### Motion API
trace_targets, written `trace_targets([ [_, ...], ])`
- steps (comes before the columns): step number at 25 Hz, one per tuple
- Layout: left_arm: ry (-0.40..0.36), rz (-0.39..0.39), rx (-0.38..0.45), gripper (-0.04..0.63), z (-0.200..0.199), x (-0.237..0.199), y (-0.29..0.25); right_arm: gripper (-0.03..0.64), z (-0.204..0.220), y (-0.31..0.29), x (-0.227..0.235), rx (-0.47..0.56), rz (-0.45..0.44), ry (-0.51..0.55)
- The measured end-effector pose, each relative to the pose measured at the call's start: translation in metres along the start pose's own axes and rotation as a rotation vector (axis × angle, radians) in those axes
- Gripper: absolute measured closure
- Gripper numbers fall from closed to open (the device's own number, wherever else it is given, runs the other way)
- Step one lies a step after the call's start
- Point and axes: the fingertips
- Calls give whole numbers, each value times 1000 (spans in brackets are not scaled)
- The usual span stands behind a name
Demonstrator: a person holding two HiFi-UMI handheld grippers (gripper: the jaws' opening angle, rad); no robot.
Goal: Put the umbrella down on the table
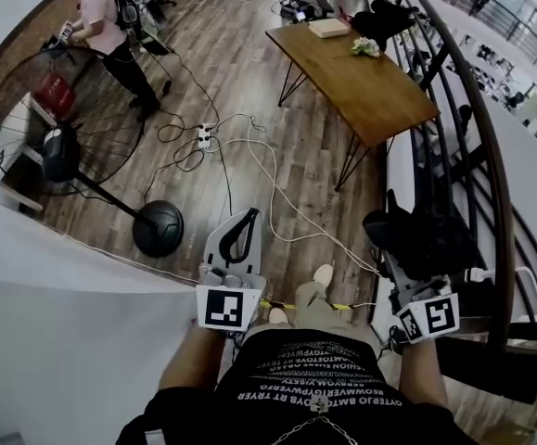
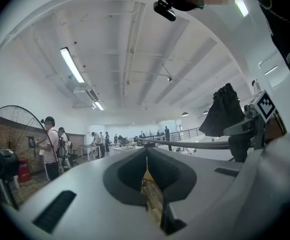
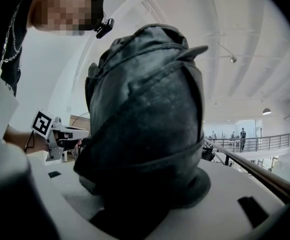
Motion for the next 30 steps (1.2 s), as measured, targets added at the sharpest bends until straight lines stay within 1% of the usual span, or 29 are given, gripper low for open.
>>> trace_targets([
  [4, -6, -2, 2, 566, -4, -5, -27, 339, 6, -20, 16, -17, 1, -19],
  [9, -6, 15, -5, 566, -6, -6, -70, 339, 11, -46, 46, -29, 14, -50],
  [13, -10, 1, -7, 566, -5, -10, -99, 339, 18, -68, 64, -44, 5, -55],
  [17, -15, -24, -27, 566, 2, -23, -124, 339, 20, -99, 76, -50, -29, -44],
  [21, 1, -50, -41, 566, 9, -29, -152, 339, 22, -129, 94, -40, -73, -32],
  [26, -1, -80, -35, 566, 3, -28, -193, 337, 21, -156, 122, -32, -124, -17],
  [30, -17, -88, -48, 566, 4, -18, -219, 337, 28, -167, 146, -35, -156, -28],
])
Point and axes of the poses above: the fingertips, and each gripper's own axes: y backward along the fingers, x to its right, z out of its underside, and after that the axes turned 3 degrees about y, right-handed
